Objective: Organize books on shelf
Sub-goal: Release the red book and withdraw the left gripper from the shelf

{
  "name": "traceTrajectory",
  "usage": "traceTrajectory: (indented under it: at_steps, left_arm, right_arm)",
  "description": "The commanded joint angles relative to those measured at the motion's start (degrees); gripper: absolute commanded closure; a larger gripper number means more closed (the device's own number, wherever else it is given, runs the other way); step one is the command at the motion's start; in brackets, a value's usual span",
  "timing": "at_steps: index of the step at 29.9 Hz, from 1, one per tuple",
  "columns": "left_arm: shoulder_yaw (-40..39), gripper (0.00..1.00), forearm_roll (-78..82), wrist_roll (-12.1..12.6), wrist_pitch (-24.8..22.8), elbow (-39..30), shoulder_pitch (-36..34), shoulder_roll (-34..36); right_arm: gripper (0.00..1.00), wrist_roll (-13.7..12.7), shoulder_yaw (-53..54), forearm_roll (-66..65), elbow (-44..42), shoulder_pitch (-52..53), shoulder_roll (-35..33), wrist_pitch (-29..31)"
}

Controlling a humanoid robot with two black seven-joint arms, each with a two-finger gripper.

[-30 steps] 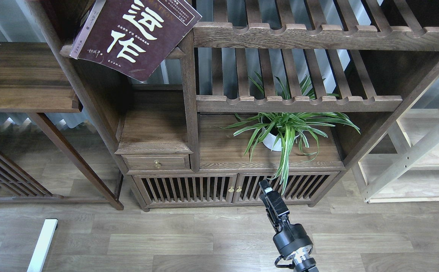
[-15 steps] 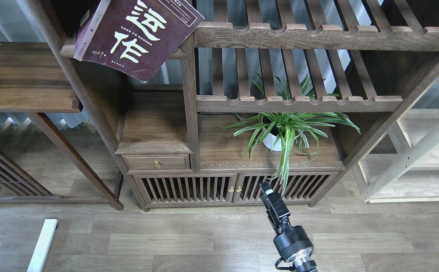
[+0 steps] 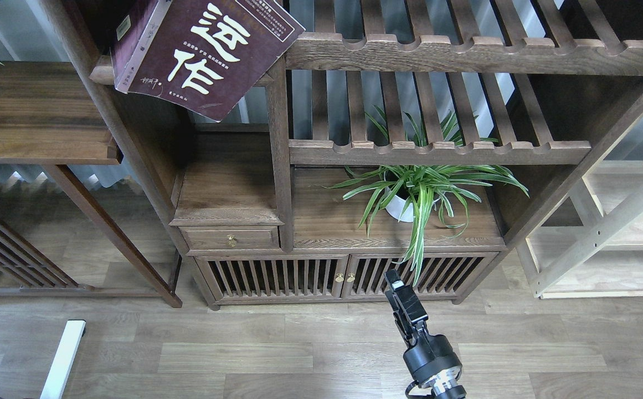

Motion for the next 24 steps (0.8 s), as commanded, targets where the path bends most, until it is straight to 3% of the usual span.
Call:
traceTrajectory:
  at_steps: [1,4,15,19,22,24]
  left_arm:
    - [0.0,0.89,0.0,0.0,0.0,0.6,0.4,0.8]
    - [-0.1,0.95,-0.7,0.0,-0.5,2.1,0.4,0.4]
    - [0.6,0.93,-0.7,-1.0,-2.3,3.6,0.5,-0.3]
    - [0.8,0.86,-0.2,-2.8,-2.3,3.6,1.0,-0.8]
    - [0.8,0.69,0.3,-3.6,-1.7,3.6,1.0,-2.0]
    - [0.9,0.67,0.6,-4.4,-1.6,3.6,1.0,-2.1]
  right_arm:
    - [0.19,0.0,-0.1,-0.1,0.0,0.0,0.0,0.0]
    - [0.19,0.0,-0.3,-0.1,0.0,-0.2,0.0,0.0]
    - [0.19,0.0,-0.4,-0.1,0.0,-0.6,0.0,0.0]
    - [0.19,0.0,-0.4,-0.2,0.0,-1.3,0.0,0.0]
    - [0.19,-0.1,-0.4,-0.2,0.0,-1.8,0.0,0.0]
    - [0.19,-0.1,-0.4,-0.3,0.0,-1.9,0.0,0.0]
